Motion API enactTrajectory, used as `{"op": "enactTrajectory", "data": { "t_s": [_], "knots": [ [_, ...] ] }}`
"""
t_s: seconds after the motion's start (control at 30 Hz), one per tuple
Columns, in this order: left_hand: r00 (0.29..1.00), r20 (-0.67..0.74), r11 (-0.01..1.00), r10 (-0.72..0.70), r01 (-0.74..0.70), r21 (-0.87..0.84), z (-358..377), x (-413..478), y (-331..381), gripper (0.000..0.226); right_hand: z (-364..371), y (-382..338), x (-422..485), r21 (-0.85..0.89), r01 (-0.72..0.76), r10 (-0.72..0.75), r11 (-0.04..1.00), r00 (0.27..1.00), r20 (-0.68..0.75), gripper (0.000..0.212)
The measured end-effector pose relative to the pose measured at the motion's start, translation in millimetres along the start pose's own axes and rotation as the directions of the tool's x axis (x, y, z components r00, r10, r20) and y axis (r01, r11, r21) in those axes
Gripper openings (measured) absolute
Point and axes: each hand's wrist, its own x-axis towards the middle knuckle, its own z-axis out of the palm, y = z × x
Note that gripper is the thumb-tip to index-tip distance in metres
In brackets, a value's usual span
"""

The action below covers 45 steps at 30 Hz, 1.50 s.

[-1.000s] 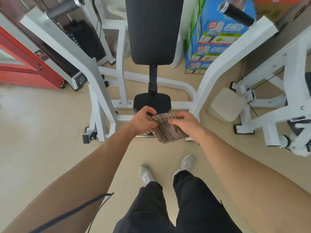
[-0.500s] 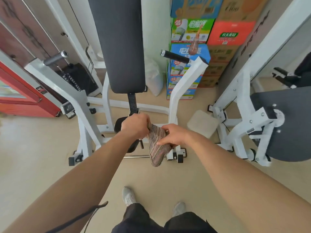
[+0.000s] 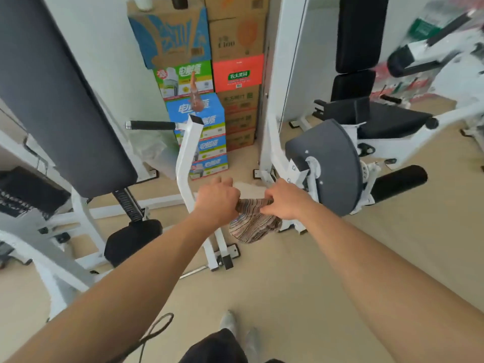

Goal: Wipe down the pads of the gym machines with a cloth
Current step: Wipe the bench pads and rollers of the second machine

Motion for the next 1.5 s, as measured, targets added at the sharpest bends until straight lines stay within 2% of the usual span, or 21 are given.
{"op": "enactTrajectory", "data": {
  "t_s": [0.1, 0.13, 0.23, 0.33, 0.47, 0.57, 0.7, 0.87, 1.03, 1.13, 1.23, 1.5],
  "knots": [
    [0.996, -0.031, 0.985, 0.084, -0.087, -0.149, -17.4, 29.4, 34.4, 0.022, -19.4, 46.9, -15.4, 0.044, -0.05, 0.055, 0.998, 0.992, -0.109, 0.022],
    [0.996, -0.008, 0.962, 0.093, -0.092, -0.258, -23.1, 39.6, 45.1, 0.017, -25.6, 61.7, -21.9, 0.099, -0.08, 0.091, 0.992, 0.989, -0.112, 0.029],
    [0.981, 0.14, 0.793, 0.138, -0.025, -0.608, -35.4, 71.0, 77.7, 0.022, -41.2, 106.0, -39.0, 0.287, -0.156, 0.2, 0.945, 0.971, -0.131, 0.035],
    [0.957, 0.191, 0.665, 0.218, -0.002, -0.747, -40.8, 98.3, 114.9, 0.03, -51.8, 152.0, -54.7, 0.367, -0.207, 0.28, 0.907, 0.947, -0.157, 0.026],
    [0.9, 0.234, 0.63, 0.366, -0.055, -0.775, -43.9, 130.7, 176.7, 0.021, -63.6, 215.7, -74.4, 0.365, -0.248, 0.324, 0.897, 0.932, -0.162, 0.016],
    [0.882, 0.239, 0.694, 0.407, -0.128, -0.709, -44.4, 151.8, 230.0, 0.015, -72.7, 269.9, -89.6, 0.326, -0.268, 0.322, 0.907, 0.938, -0.126, 0.021],
    [0.887, 0.254, 0.774, 0.385, -0.16, -0.613, -47.8, 180.9, 314.3, 0.016, -82.3, 359.3, -111.2, 0.322, -0.292, 0.322, 0.901, 0.946, -0.045, 0.031],
    [0.921, 0.23, 0.805, 0.314, -0.13, -0.579, -58.1, 221.4, 429.7, 0.024, -104.8, 474.3, -145.7, 0.36, -0.262, 0.312, 0.896, 0.946, -0.088, 0.026],
    [0.947, 0.203, 0.811, 0.247, -0.088, -0.579, -74.1, 255.8, 531.4, 0.048, -135.4, 582.2, -167.1, 0.3, -0.256, 0.281, 0.919, 0.959, -0.041, 0.023],
    [0.944, 0.228, 0.829, 0.239, -0.076, -0.554, -78.3, 294.0, 579.2, 0.037, -156.9, 648.0, -163.9, 0.289, -0.263, 0.287, 0.92, 0.957, -0.041, 0.023],
    [0.938, 0.259, 0.805, 0.229, -0.033, -0.592, -80.2, 342.9, 625.4, 0.029, -178.6, 712.7, -148.9, 0.269, -0.264, 0.283, 0.926, 0.959, -0.033, 0.017],
    [0.895, 0.357, 0.699, 0.267, 0.076, -0.711, -87.2, 509.9, 755.3, 0.033, -244.9, 895.9, -76.7, 0.187, -0.323, 0.322, 0.928, 0.946, 0.034, 0.018]
  ]
}}
